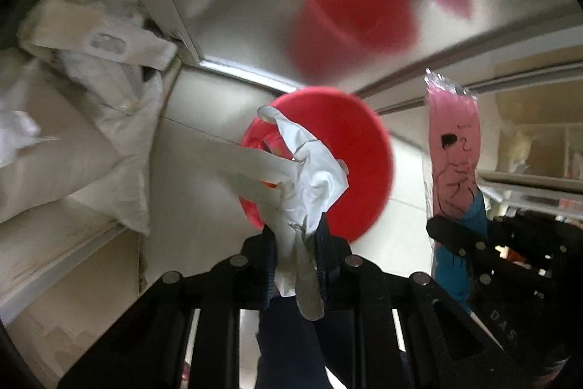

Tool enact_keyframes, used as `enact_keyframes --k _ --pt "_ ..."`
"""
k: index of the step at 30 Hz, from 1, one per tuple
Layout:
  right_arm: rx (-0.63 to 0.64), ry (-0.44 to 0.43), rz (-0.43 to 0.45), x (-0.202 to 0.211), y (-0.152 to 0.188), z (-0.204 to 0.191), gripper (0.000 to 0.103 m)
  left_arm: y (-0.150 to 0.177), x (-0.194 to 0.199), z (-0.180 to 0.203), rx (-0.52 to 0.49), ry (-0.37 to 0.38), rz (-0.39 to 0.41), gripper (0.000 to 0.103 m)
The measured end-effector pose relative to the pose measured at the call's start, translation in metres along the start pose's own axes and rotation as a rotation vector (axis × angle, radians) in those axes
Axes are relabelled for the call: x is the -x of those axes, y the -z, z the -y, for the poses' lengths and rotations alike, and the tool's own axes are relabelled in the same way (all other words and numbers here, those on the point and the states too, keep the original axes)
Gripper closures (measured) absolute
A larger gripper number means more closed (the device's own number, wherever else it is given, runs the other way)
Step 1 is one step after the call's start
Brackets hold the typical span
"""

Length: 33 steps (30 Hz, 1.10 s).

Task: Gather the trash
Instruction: 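Open both tools to drop the glove and bag into the red bin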

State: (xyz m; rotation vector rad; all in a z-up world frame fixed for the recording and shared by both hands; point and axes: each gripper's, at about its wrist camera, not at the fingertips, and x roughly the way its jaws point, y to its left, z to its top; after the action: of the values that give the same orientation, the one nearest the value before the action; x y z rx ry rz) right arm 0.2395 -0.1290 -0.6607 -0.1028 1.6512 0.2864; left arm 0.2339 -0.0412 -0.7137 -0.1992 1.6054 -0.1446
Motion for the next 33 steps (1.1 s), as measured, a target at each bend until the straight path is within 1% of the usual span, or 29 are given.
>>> enact_keyframes --k 1,2,5,8,11,18,20,21,22,23,24,25,26,27,28,29,30,31,32,33 --pt "0.009 0.005 0.001 -0.020 -0.002 0.001 0.092 -0.001 -0.015 -0.002 -0.001 -0.003 -0.006 0.086" --pt "0.015 0.015 0.001 -0.031 0.001 0.006 0.092 -0.001 -0.029 -0.005 0.002 -0.003 -0.014 0.086" --pt "-0.003 0.014 -0.004 -0.070 -0.004 0.008 0.092 -0.001 -0.071 -0.016 0.041 0.018 -0.043 0.086" --pt "-0.017 0.012 0.001 -0.099 -0.004 0.012 0.092 0.000 -0.099 -0.022 0.039 0.017 -0.046 0.086" --pt "-0.019 0.014 -0.006 -0.118 -0.003 0.018 0.092 0.000 -0.121 -0.025 0.028 0.009 -0.048 0.086" --pt "-0.026 0.019 0.004 -0.139 0.006 0.026 0.092 0.003 -0.143 -0.021 0.016 0.010 -0.056 0.086" --pt "-0.030 0.013 0.006 -0.143 0.006 0.027 0.092 0.002 -0.150 -0.018 0.019 0.011 -0.053 0.083" --pt "-0.029 0.005 0.009 -0.143 0.007 0.027 0.092 0.002 -0.150 -0.019 0.019 0.015 -0.046 0.080" --pt "-0.025 0.003 0.013 -0.144 0.006 0.026 0.092 0.002 -0.149 -0.018 0.021 0.019 -0.039 0.073" --pt "-0.020 0.000 0.021 -0.139 0.011 0.028 0.090 0.002 -0.148 -0.018 0.021 0.020 -0.038 0.069" --pt "-0.016 0.000 0.024 -0.137 0.012 0.028 0.085 0.003 -0.147 -0.018 0.021 0.024 -0.041 0.063" --pt "-0.015 0.002 0.028 -0.135 0.014 0.029 0.071 0.003 -0.145 -0.017 0.020 0.034 -0.048 0.059" --pt "-0.023 0.008 0.038 -0.130 0.016 0.032 0.068 0.003 -0.142 -0.016 0.019 0.031 -0.047 0.058" --pt "-0.032 0.012 0.045 -0.127 0.018 0.034 0.066 0.004 -0.139 -0.014 0.016 0.029 -0.043 0.055" --pt "-0.039 0.006 0.047 -0.124 0.020 0.036 0.063 0.005 -0.137 -0.015 0.011 0.023 -0.040 0.050" --pt "-0.050 0.004 0.049 -0.121 0.022 0.039 0.055 0.005 -0.132 -0.015 0.008 0.015 -0.036 0.047" --pt "-0.060 0.009 0.051 -0.118 0.023 0.042 0.051 0.006 -0.126 -0.015 0.002 -0.001 -0.028 0.040" --pt "-0.075 0.016 0.058 -0.111 0.025 0.046 0.044 0.005 -0.118 -0.016 -0.001 -0.004 -0.020 0.032" --pt "-0.085 0.012 0.065 -0.108 0.025 0.046 0.038 0.006 -0.110 -0.016 -0.004 -0.002 -0.014 0.028" --pt "-0.091 0.012 0.068 -0.103 0.025 0.048 0.035 0.007 -0.104 -0.016 -0.007 -0.003 -0.008 0.022"
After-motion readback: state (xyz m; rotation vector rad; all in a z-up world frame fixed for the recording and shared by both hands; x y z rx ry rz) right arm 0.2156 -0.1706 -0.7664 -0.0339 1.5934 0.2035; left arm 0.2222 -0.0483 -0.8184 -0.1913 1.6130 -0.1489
